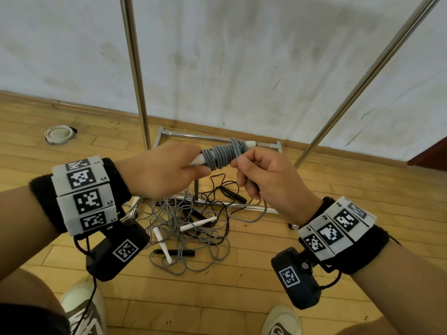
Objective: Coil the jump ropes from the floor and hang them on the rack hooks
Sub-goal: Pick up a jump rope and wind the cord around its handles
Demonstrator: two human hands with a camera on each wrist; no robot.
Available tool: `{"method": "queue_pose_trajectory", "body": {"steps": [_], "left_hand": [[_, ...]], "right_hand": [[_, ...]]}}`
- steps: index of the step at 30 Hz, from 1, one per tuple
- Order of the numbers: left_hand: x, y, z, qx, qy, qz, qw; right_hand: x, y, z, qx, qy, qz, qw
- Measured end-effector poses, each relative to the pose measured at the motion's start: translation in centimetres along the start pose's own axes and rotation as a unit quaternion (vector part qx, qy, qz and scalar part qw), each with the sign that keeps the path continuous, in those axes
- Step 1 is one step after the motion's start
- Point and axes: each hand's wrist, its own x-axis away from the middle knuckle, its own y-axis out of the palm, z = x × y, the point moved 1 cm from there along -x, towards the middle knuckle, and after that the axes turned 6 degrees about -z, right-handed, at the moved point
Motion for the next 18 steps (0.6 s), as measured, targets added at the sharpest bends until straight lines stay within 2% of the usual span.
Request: {"method": "queue_pose_trajectory", "body": {"steps": [3, 7, 14, 18], "left_hand": [[0.4, -0.5, 0.2, 0.042, 0.016, 0.020, 0.999], [0.9, -0.6, 0.2, 0.047, 0.016, 0.024, 0.998], [1.0, -0.7, -0.2, 0.092, 0.026, 0.010, 0.995], [1.5, -0.8, -0.4, 0.107, 0.053, -0.021, 0.993]], "right_hand": [[0.3, 0.4, 0.7, -0.021, -0.012, -0.002, 1.000], [0.3, 0.1, 1.9, -0.082, -0.004, -0.053, 0.995], [0.0, 0.3, 3.2, -0.031, 0.052, -0.053, 0.997], [-0.3, 0.4, 4.0, -0.008, 0.053, -0.110, 0.992]]}}
